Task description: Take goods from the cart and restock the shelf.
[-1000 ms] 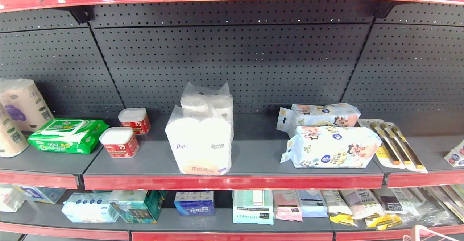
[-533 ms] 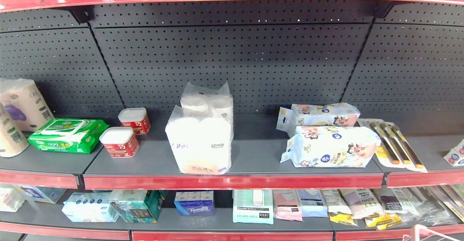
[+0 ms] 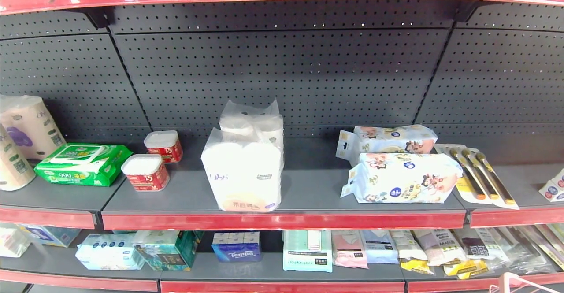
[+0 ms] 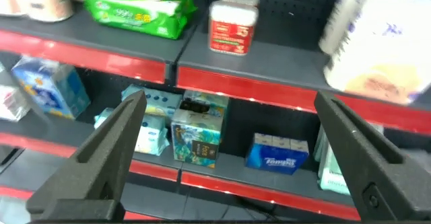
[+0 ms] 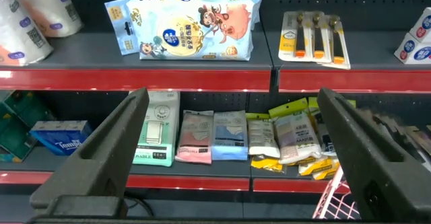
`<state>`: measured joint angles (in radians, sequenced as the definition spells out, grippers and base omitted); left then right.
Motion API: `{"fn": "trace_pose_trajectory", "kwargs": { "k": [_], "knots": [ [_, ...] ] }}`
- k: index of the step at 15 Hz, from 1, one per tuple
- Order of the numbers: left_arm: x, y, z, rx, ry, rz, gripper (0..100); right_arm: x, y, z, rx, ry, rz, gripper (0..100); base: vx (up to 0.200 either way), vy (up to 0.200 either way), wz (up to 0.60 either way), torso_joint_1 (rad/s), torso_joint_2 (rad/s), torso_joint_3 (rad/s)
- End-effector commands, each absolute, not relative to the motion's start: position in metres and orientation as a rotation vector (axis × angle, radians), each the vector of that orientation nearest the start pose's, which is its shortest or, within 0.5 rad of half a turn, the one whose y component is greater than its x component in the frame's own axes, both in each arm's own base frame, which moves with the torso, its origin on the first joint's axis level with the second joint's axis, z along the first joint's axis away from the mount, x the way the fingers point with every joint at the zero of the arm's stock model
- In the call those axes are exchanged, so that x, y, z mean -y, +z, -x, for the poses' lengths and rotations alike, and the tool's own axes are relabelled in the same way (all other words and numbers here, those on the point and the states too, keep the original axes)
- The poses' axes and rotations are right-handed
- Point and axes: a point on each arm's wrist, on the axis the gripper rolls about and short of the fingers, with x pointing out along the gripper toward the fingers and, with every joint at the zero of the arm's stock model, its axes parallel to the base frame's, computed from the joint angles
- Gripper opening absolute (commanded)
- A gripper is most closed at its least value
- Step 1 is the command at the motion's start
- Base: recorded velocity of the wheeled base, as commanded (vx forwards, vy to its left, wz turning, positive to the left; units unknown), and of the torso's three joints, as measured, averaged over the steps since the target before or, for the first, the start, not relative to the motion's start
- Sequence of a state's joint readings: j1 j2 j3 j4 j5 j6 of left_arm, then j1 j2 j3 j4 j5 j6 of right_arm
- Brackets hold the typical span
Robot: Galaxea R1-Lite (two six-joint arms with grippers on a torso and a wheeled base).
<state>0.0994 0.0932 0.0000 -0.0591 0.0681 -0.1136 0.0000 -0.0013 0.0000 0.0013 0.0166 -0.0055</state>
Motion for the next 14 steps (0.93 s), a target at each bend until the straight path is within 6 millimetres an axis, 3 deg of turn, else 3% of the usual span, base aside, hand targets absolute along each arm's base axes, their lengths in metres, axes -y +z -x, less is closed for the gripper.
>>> {"fn": "trace_pose_trajectory", "kwargs": {
  "k": [1, 7, 10, 14],
  "knots": [
    [-0.0001, 0.0836, 0.0154, -0.022, 0.172, 0.117, 100, -0.0003, 0.0753, 0.0228, -0.001, 0.015, 0.006, 100, 0.0, 0.0, 0.0, 0.0, 0.0, 0.0],
    [0.0006, 0.0834, 0.0152, -0.03, 0.139, 0.075, 100, -0.0003, 0.0753, 0.0228, -0.002, 0.014, 0.005, 100, 0.0, 0.0, 0.0, 0.0, 0.0, 0.0],
    [0.0035, 0.0828, 0.0151, -0.04, 0.01, -0.015, 100, -0.0003, 0.0753, 0.0228, -0.002, 0.015, 0.003, 100, 0.0, 0.0, 0.0, 0.0, 0.0, 0.0],
    [0.0024, 0.0788, 0.0154, -0.08, 0.057, -0.077, 100, -0.0003, 0.0753, 0.0228, -0.001, 0.015, 0.006, 100, 0.0, 0.0, 0.0, 0.0, 0.0, 0.0]
  ]
}}
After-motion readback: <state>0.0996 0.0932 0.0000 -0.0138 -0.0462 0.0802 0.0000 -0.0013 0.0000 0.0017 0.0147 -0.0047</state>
